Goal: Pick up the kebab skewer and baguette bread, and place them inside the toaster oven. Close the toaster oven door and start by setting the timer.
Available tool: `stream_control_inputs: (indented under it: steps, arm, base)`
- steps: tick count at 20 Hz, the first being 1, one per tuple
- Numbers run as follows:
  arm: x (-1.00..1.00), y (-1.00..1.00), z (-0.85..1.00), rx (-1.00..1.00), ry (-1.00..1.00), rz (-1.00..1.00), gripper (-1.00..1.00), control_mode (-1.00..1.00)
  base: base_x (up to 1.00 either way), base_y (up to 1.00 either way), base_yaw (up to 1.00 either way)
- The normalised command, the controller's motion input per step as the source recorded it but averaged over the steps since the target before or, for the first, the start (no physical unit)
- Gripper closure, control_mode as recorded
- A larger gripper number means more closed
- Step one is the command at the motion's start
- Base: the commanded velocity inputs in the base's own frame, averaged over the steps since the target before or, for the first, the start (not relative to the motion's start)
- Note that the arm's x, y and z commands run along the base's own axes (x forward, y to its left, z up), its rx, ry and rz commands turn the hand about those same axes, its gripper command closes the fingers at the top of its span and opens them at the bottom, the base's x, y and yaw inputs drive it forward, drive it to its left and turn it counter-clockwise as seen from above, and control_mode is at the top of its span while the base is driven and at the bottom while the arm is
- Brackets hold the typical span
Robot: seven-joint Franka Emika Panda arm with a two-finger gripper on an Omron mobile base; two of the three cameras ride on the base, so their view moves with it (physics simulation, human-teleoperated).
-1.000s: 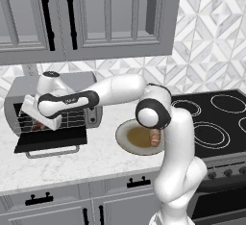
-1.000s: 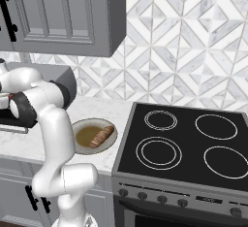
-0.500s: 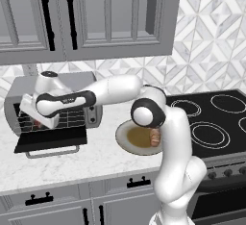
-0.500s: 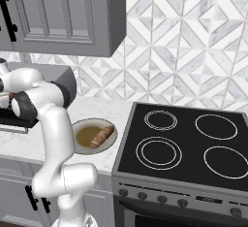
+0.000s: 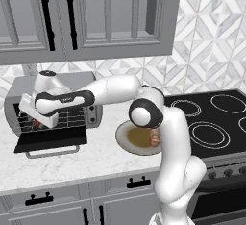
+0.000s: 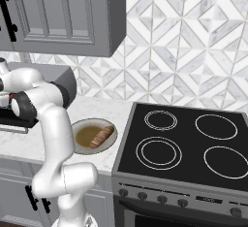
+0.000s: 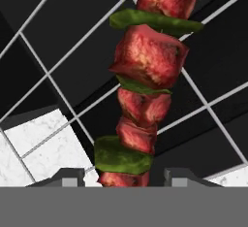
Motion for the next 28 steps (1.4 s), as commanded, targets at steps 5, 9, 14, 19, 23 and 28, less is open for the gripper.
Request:
stream_control_inputs:
  steps: [5, 9, 14, 19, 23, 28]
  arm:
    - [0.00, 0.00, -0.03, 0.00, 0.00, 0.00, -1.00, -1.00]
    - [-0.31, 0.00, 0.22, 0.00, 0.00, 0.00, -1.00, -1.00]
    - [-0.89, -0.20, 0.31, 0.00, 0.00, 0.00, -1.00, -1.00]
    - [-0.44, -0.98, 0.00, -0.10, 0.00, -0.01, -1.00, -1.00]
    - [-0.24, -1.00, 0.13, -0.05, 0.03, -0.01, -1.00, -1.00]
    - [-0.34, -1.00, 0.22, -0.06, 0.15, 0.00, -1.00, -1.00]
  base:
    - [0.00, 0.00, 0.00]
    - [0.00, 0.00, 0.00]
    - [0.00, 0.00, 0.00]
    - [0.00, 0.00, 0.00]
    - [0.00, 0.00, 0.00]
    - [0.00, 0.00, 0.00]
